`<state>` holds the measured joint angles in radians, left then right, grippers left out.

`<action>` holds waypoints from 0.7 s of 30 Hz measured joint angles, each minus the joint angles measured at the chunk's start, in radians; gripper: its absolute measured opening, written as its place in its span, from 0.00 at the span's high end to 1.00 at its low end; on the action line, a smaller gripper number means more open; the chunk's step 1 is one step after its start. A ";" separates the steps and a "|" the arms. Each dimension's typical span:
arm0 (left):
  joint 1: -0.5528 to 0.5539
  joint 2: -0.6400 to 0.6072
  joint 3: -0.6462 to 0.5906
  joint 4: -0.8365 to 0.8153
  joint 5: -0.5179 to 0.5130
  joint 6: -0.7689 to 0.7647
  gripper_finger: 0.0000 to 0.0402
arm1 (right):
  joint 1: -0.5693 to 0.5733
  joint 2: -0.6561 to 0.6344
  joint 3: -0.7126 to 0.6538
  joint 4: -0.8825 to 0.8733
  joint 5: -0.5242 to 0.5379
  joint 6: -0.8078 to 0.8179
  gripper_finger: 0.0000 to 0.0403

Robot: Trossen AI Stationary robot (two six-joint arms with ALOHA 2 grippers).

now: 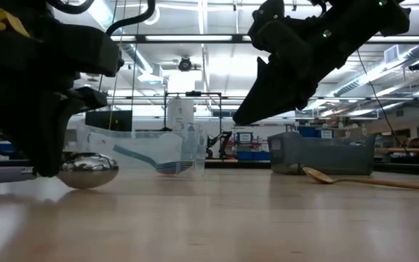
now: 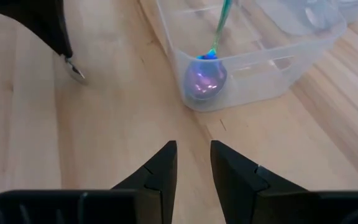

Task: Sort silverware by color (type)
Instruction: Put the purple spoon into the top transparent bin

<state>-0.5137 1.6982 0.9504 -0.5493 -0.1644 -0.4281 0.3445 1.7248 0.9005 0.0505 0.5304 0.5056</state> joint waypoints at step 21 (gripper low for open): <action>0.041 -0.001 0.005 0.023 0.001 0.111 1.00 | 0.027 0.000 0.000 -0.006 0.002 0.027 0.73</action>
<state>-0.4732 1.6974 0.9550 -0.5264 -0.1631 -0.3174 0.3715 1.7252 0.9005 0.0446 0.5324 0.5323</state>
